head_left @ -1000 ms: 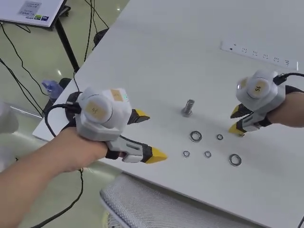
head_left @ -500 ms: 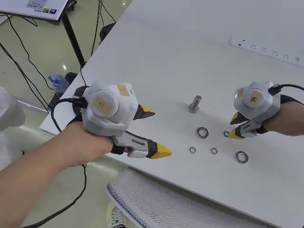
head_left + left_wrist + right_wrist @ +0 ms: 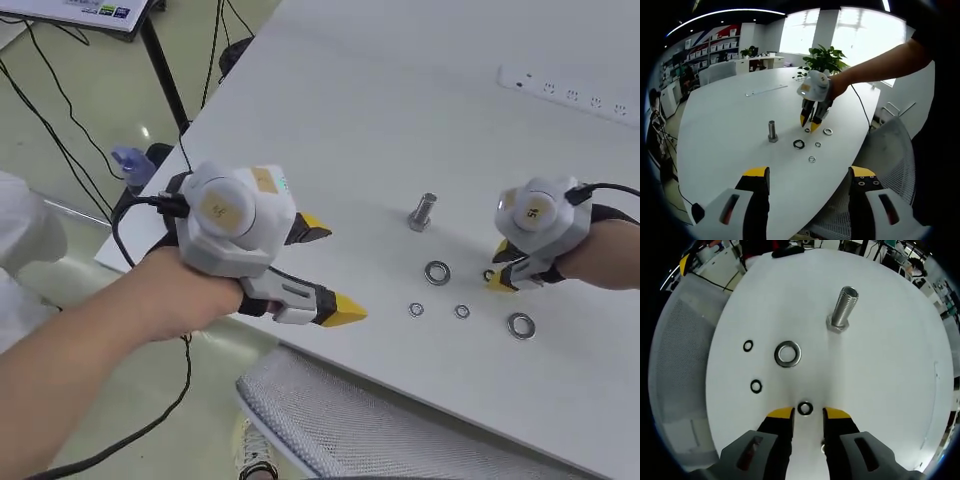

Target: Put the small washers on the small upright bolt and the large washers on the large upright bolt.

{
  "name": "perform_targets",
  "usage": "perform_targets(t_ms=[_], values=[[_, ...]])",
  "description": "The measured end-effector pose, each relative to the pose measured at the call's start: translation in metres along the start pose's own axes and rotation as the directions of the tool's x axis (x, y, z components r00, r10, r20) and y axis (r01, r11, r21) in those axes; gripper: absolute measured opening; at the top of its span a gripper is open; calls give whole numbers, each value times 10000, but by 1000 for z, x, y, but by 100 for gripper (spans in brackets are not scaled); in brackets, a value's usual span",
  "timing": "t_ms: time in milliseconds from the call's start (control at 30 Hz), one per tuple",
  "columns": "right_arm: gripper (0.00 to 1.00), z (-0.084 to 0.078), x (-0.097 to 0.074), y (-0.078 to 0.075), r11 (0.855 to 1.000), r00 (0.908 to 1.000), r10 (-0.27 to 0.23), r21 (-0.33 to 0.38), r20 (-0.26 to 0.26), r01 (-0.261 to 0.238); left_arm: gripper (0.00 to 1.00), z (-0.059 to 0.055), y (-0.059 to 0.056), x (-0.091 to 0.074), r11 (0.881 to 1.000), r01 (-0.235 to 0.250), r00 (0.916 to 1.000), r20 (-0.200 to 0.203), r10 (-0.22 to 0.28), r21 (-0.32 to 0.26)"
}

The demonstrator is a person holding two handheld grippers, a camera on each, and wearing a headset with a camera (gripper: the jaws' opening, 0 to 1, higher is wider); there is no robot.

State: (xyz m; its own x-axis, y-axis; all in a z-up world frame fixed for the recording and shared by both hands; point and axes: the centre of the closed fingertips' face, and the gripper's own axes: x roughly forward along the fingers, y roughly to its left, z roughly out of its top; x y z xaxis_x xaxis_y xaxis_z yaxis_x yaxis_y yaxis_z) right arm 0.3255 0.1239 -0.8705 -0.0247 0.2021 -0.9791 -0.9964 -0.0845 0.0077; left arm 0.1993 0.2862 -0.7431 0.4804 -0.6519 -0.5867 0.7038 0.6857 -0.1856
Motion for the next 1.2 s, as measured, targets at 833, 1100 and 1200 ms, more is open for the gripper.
perform_targets(t_ms=[833,1100,1200], values=[[15,1,2,1,9994,9997,-258,-236,27,258,62,-2,3,0,10000,-28,10000,10,29,-71],[14,1,1,0,9994,9994,-347,-20,-91,346,61,1,1,0,10000,6,10000,57,-6,-33],[13,0,1,0,9994,9995,-330,130,12,329,61,2,0,0,10000,19,10000,52,-19,-6]])
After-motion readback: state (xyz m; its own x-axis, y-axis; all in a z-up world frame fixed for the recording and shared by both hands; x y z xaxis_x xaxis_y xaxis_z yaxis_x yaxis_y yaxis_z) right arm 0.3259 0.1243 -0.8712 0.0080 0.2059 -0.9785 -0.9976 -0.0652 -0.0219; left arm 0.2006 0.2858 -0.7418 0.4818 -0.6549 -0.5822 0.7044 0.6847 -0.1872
